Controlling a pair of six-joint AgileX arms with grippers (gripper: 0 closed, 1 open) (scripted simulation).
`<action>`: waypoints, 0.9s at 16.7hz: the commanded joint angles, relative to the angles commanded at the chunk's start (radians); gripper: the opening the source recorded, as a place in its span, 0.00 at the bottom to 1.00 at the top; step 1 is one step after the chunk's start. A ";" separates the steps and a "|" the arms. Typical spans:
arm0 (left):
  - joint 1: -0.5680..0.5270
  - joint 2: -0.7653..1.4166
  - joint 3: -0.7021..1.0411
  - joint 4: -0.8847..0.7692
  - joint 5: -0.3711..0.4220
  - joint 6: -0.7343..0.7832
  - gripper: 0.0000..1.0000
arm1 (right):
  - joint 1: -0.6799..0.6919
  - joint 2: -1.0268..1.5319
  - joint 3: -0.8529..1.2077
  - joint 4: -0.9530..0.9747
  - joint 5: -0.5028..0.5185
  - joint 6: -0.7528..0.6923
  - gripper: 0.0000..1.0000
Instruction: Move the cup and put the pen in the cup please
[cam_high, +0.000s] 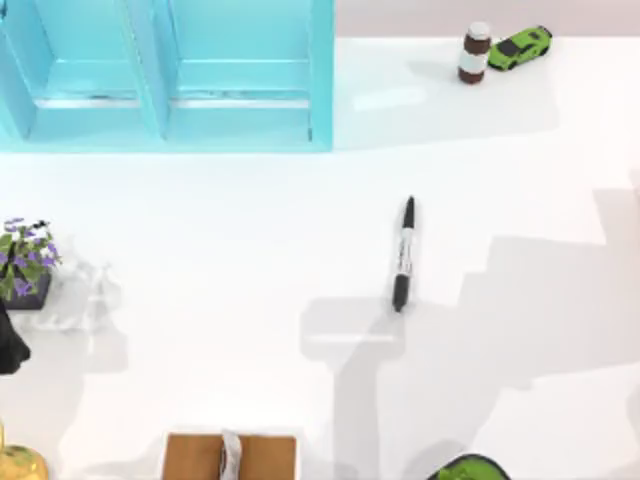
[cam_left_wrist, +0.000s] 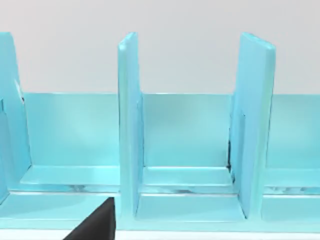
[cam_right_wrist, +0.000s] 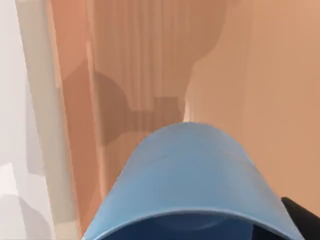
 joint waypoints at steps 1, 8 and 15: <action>0.000 0.000 0.000 0.000 0.000 0.000 1.00 | 0.047 -0.025 0.030 -0.064 0.000 0.045 0.00; 0.000 0.000 0.000 0.000 0.000 0.000 1.00 | 0.198 -0.123 0.126 -0.228 0.000 0.192 0.00; 0.000 0.000 0.000 0.000 0.000 0.000 1.00 | 0.288 -0.033 0.137 -0.139 -0.014 0.307 0.00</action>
